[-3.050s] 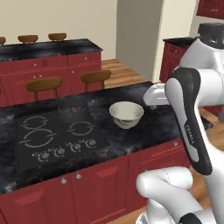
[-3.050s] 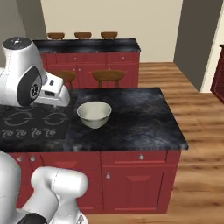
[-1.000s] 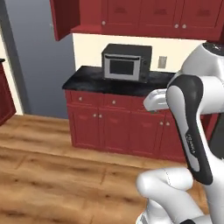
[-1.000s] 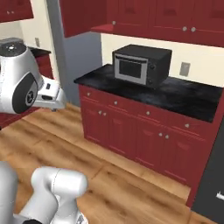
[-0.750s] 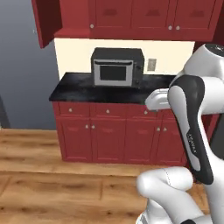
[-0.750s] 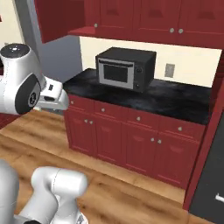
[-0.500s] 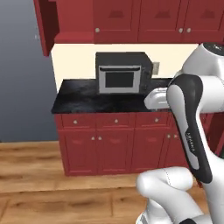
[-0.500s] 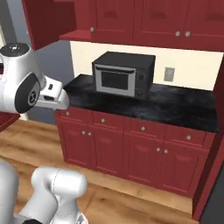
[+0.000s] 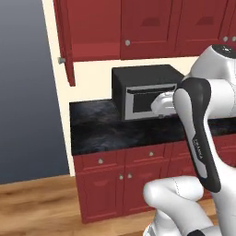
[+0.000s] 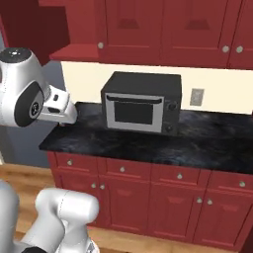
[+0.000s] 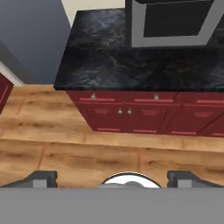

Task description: Open the cabinet and move the ladle to the pot. Then close the cabinet.

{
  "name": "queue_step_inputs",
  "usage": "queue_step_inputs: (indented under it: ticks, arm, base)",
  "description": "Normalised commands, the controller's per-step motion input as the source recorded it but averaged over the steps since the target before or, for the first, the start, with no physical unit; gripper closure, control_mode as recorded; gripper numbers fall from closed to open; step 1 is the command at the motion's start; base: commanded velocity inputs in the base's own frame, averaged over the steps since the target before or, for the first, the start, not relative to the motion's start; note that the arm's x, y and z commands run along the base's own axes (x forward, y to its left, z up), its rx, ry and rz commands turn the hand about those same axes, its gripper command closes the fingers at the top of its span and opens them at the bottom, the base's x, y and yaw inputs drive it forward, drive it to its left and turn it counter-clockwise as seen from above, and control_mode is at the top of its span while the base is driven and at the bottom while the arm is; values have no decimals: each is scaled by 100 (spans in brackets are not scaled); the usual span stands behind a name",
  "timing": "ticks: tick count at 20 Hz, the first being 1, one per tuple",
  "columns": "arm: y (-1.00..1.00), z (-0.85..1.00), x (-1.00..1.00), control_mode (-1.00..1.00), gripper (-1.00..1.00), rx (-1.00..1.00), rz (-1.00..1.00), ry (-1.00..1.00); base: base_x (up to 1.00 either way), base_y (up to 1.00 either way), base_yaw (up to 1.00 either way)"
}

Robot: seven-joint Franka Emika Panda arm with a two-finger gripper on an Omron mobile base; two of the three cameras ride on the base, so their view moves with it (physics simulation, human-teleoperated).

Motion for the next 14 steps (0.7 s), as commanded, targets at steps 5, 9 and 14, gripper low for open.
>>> queue_step_inputs:
  ticks: [5, 9, 14]
  arm:
    - [0, 0, 0, 100, -100, 0, 0, 0]
    - [0, 0, 0, 100, -100, 0, 0, 0]
    - [7, 0, 5, -100, -100, 0, 0, 1]
  base:
    - [100, 17, -9]
    - [99, 19, 0]
    - [57, 36, 0]
